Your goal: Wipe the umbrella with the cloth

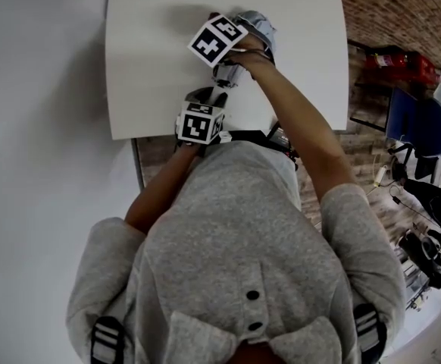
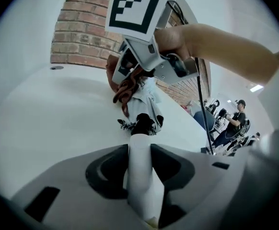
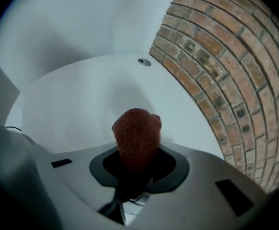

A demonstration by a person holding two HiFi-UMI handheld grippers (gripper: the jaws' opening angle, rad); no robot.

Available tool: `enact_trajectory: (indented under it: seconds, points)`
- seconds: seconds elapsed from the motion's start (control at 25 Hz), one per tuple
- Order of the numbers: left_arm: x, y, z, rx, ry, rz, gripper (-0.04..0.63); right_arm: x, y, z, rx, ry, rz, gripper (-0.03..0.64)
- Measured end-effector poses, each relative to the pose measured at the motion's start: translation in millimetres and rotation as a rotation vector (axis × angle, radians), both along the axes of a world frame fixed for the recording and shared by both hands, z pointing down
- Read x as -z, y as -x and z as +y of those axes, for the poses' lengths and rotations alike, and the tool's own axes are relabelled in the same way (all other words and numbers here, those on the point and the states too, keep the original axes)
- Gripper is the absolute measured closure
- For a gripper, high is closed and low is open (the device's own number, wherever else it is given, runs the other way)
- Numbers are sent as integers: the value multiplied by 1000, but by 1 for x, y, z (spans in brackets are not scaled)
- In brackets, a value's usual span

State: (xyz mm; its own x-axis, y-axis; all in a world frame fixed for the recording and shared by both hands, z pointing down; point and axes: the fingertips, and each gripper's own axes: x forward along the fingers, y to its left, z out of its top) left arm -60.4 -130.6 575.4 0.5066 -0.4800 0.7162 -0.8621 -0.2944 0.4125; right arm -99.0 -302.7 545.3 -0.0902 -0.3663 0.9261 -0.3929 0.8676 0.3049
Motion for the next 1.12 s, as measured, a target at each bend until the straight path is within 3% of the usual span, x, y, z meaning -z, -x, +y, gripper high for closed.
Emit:
enact_trajectory:
  seconds: [0.16,0.6,1.12]
  points:
    - [4,0,7,8,-3,-2,442,8,-14,-23,44,-98,78,518]
    - [6,3,1,-25,-37,-67,439,38,-89,-103,-183,-225,-11,518]
    - [-1,0,1,-30,-30,-54,439,48,-175,-120,-272,-315,79,518]
